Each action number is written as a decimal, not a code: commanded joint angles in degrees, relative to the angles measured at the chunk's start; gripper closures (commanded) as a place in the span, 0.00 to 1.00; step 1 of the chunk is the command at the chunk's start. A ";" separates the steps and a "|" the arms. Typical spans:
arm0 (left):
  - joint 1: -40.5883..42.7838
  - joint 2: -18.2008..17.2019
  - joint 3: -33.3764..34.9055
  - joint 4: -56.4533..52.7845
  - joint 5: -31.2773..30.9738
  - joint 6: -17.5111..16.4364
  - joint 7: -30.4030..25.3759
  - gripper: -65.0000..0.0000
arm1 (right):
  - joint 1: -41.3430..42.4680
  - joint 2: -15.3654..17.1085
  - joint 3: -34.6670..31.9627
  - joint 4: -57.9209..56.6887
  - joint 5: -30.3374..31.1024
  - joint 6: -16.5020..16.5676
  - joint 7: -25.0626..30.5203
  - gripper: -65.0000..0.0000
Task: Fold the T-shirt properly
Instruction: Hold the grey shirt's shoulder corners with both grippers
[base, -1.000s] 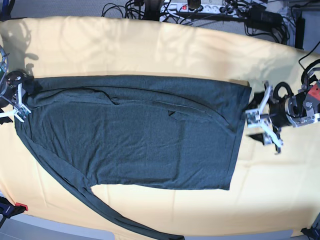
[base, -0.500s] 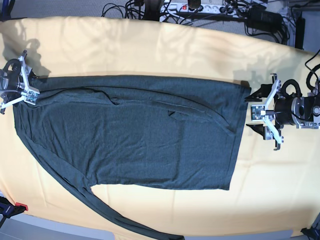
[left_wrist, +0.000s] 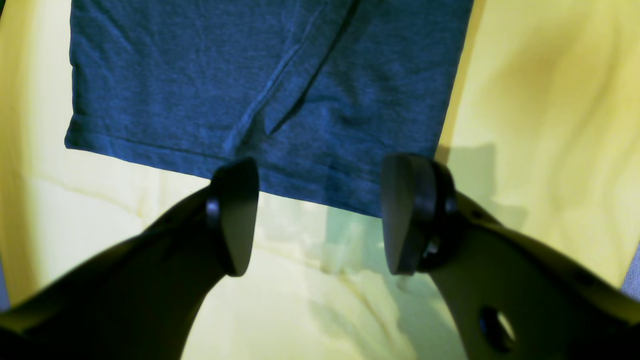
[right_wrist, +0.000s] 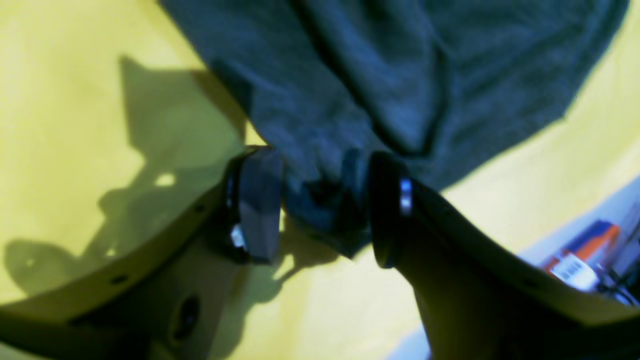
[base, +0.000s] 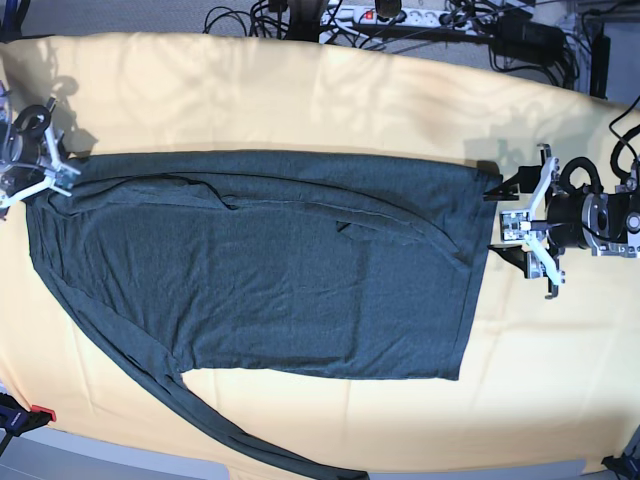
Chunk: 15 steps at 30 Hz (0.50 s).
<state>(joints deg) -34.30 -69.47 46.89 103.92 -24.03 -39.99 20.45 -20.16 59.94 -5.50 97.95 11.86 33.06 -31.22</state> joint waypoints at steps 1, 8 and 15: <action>-1.11 -1.01 -0.83 0.44 -0.46 -0.01 -0.87 0.41 | 0.46 1.20 0.76 -0.17 -1.05 0.20 0.22 0.54; -1.11 -1.01 -0.83 0.44 -0.48 -0.01 -0.90 0.41 | 0.48 0.52 0.76 -2.93 -4.90 -3.19 1.79 0.58; -1.11 -1.01 -0.83 0.44 -0.52 -0.01 -0.90 0.41 | 0.48 -0.09 0.76 -5.44 -4.98 -5.99 2.51 1.00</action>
<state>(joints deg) -34.30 -69.47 46.89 103.94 -24.05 -39.97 20.43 -20.08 58.46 -5.48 92.49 7.88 27.99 -28.01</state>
